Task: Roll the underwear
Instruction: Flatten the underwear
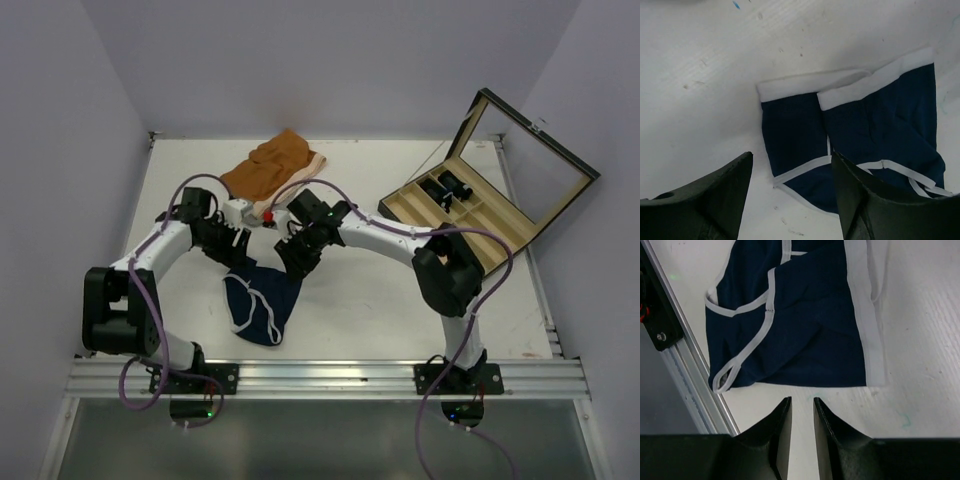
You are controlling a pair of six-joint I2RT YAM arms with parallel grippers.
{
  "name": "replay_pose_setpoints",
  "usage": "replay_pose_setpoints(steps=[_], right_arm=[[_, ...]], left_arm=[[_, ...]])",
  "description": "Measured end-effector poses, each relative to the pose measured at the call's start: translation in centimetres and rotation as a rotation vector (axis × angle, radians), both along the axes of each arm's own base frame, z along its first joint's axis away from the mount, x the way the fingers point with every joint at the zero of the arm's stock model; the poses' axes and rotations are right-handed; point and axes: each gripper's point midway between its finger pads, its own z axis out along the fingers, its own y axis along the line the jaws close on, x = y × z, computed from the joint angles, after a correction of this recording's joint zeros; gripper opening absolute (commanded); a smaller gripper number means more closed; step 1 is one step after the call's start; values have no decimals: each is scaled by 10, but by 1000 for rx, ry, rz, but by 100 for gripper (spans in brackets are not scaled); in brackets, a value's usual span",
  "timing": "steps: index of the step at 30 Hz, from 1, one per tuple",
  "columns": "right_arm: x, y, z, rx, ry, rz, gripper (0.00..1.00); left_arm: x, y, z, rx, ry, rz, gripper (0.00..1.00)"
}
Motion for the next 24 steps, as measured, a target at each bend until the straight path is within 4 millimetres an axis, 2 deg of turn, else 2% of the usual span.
replay_pose_setpoints(steps=[2, 6, 13, 18, 21, 24], right_arm=[[0, 9, -7, -7, 4, -15, 23], [10, 23, -8, 8, 4, -91, 20], [29, 48, -8, 22, 16, -242, 32], [30, 63, -26, -6, 47, -296, 37], [29, 67, -38, -37, 62, -322, 34], [30, 68, -50, -57, 77, -336, 22]], left_arm=[[-11, 0, -11, 0, 44, -1, 65], [-8, 0, -13, -3, 28, -4, 63], [-3, 2, -26, -3, 46, 3, 63], [-3, 3, -33, -1, 68, 6, 63], [-4, 3, -37, 0, 81, 9, 59], [-5, 5, -41, -1, 94, 12, 52]])
